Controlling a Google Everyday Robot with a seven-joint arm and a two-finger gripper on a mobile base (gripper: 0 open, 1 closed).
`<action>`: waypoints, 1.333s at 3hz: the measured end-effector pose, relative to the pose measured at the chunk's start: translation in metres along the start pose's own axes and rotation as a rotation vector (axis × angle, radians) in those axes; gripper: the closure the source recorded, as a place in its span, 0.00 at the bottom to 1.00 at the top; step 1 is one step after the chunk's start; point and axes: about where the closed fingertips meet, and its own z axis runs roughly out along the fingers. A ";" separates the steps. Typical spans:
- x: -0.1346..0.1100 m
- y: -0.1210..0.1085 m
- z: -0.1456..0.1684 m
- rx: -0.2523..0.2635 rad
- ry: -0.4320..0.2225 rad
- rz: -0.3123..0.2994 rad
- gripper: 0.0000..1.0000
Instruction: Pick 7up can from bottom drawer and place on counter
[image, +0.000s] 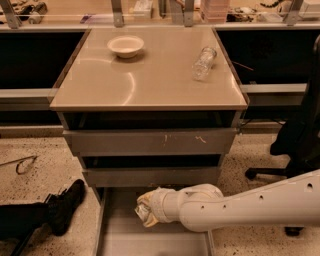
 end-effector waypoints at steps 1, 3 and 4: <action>0.001 0.001 0.002 -0.001 -0.002 0.003 1.00; -0.054 -0.063 -0.006 0.076 -0.080 0.022 1.00; -0.068 -0.118 -0.030 0.131 -0.115 0.028 1.00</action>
Offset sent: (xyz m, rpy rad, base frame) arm 0.0286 0.0224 0.0769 0.1766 0.0361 0.0287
